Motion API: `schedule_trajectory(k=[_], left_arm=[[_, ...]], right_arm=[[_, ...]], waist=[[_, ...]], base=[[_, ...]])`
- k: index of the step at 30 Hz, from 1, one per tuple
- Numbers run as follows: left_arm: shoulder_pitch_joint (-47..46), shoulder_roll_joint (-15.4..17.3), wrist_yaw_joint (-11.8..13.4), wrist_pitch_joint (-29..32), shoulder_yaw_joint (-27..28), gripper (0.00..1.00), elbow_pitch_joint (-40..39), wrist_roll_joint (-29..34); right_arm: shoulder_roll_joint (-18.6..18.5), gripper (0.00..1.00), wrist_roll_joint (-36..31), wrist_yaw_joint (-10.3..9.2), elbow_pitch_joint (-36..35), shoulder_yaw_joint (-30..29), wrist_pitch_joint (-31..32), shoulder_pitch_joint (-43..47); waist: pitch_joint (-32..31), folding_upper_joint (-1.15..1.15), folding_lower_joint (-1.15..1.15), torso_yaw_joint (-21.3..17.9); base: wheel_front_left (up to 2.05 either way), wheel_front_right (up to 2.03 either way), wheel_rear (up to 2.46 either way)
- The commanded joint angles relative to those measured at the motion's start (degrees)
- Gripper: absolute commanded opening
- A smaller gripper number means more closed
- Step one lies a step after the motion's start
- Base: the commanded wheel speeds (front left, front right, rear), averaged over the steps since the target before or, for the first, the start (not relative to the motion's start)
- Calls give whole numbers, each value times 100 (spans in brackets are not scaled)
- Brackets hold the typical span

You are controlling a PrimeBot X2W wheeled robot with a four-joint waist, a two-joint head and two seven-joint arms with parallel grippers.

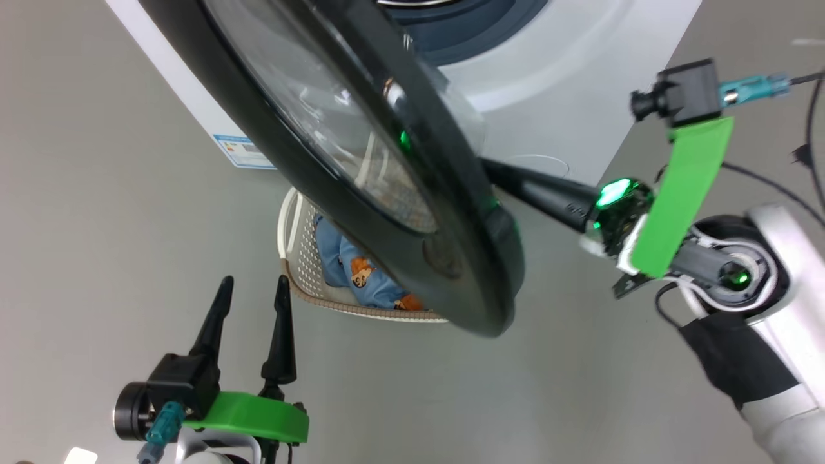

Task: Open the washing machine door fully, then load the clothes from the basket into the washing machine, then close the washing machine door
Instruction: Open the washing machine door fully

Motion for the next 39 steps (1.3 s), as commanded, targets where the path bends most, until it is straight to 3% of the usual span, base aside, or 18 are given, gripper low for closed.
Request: schedule_trajectory(k=[1, 17, 39], left_arm=[[-7, 93, -20, -36, 190, 100, -104, -45], [33, 93, -79, -36, 168, 100, -89, -157], [303, 93, -263, -36, 202, 100, 38, -193]], right_arm=[[157, 0, -65, 11, -157, 176, -52, 154], [585, 0, -102, 11, 39, 1137, -784, 487], [875, 0, -36, 11, 512, 1934, -1667, 679]], waist=[[-53, 0, 0, 14], [-445, 0, 0, 145], [-1035, 0, 0, 251]], base=[[0, 0, 0], [0, 0, 0], [0, 0, 0]])
